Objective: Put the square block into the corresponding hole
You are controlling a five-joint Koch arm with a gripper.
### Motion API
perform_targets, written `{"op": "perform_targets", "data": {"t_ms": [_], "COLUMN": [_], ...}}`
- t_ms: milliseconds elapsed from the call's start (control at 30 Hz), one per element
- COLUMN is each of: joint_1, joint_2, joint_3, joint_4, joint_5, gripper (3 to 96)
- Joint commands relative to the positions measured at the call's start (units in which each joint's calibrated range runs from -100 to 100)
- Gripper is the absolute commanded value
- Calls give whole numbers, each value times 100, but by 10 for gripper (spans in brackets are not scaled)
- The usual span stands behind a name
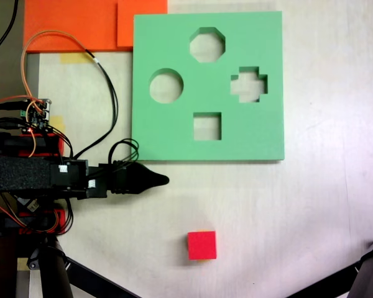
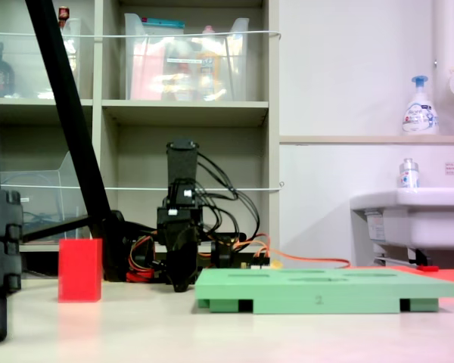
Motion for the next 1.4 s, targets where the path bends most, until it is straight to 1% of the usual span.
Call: {"op": "perform_targets", "data": {"t_ms": [33,833,900,1033,1133,1200,1333,1400], "joint_1": [-5,10,-73,-347,-664,-860,-1001,-1031], "joint_2": [-55,-55,-55,-55,-55,-55,57,686], "joint_3": [-137,-137,-137,-137,-137,501,3233,4579], "joint_4": [-579,-570,-522,-319,-368,-974,-4460,-5904], "joint_5": [-24,5,386,1582,2046,2403,3053,3170], "gripper": [494,489,489,494,472,456,454,454]}}
